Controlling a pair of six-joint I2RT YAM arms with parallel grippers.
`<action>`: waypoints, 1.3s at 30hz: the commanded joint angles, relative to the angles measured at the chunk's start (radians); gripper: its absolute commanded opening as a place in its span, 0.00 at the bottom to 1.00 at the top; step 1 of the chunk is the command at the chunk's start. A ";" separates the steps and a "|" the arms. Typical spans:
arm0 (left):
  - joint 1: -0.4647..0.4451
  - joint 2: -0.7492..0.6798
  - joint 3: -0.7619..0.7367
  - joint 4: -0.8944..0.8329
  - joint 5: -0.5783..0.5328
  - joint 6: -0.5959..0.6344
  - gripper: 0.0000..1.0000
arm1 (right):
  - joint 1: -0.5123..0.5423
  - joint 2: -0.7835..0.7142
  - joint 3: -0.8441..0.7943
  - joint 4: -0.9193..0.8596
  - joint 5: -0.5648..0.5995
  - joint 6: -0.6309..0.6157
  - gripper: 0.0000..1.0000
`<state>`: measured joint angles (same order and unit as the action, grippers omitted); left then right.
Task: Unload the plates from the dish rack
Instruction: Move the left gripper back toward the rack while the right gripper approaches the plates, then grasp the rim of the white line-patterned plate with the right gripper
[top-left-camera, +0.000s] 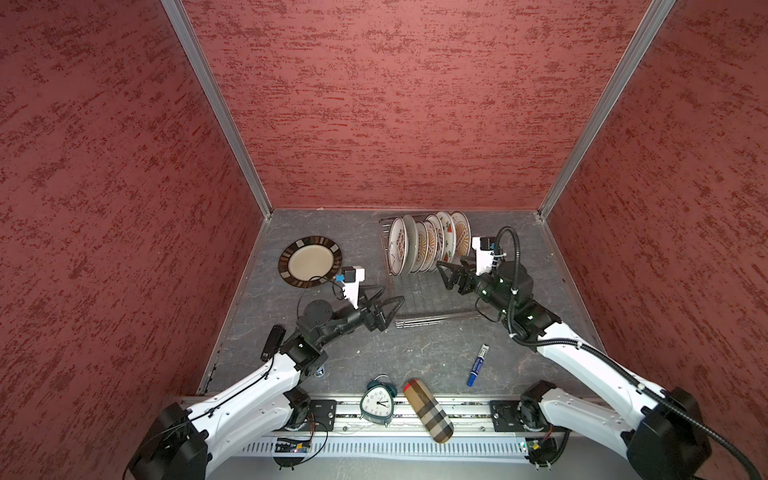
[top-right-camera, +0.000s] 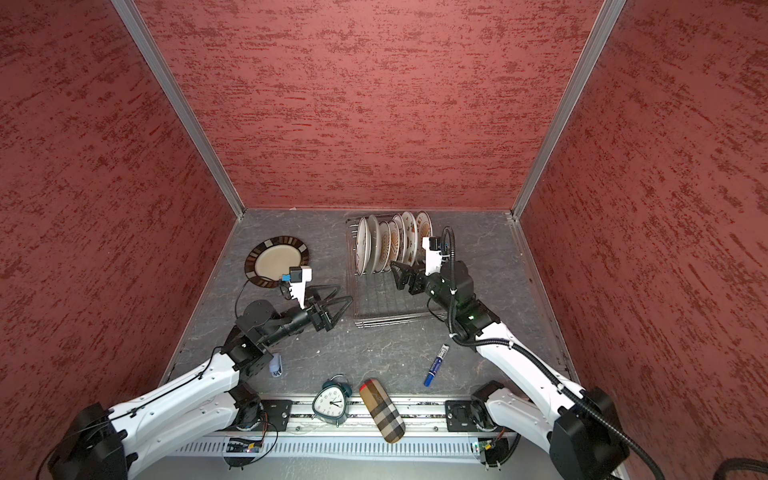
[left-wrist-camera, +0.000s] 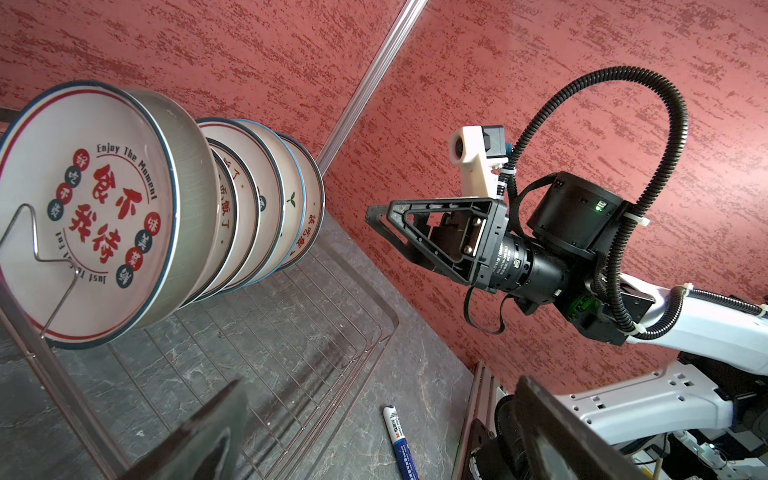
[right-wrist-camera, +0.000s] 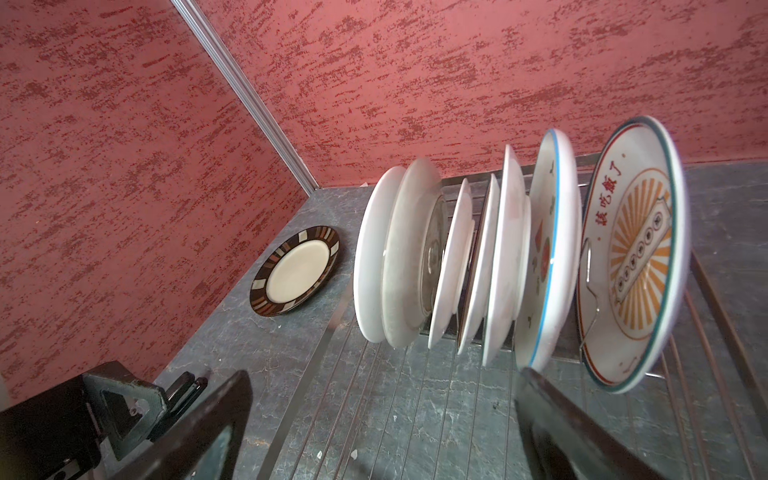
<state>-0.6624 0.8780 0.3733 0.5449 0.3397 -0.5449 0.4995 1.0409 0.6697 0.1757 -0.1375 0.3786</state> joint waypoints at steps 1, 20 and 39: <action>-0.006 0.019 0.058 -0.006 0.031 0.049 0.99 | -0.012 -0.031 -0.010 0.027 0.003 0.001 0.99; -0.043 0.198 0.111 0.072 -0.088 -0.004 0.99 | -0.055 0.079 0.076 0.031 0.012 -0.030 0.80; 0.012 0.208 0.078 0.076 -0.155 -0.035 1.00 | 0.129 0.528 0.494 -0.201 0.292 -0.016 0.52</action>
<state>-0.6601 1.1072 0.4583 0.6296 0.2016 -0.5873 0.6220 1.5425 1.1103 0.0277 0.0738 0.3599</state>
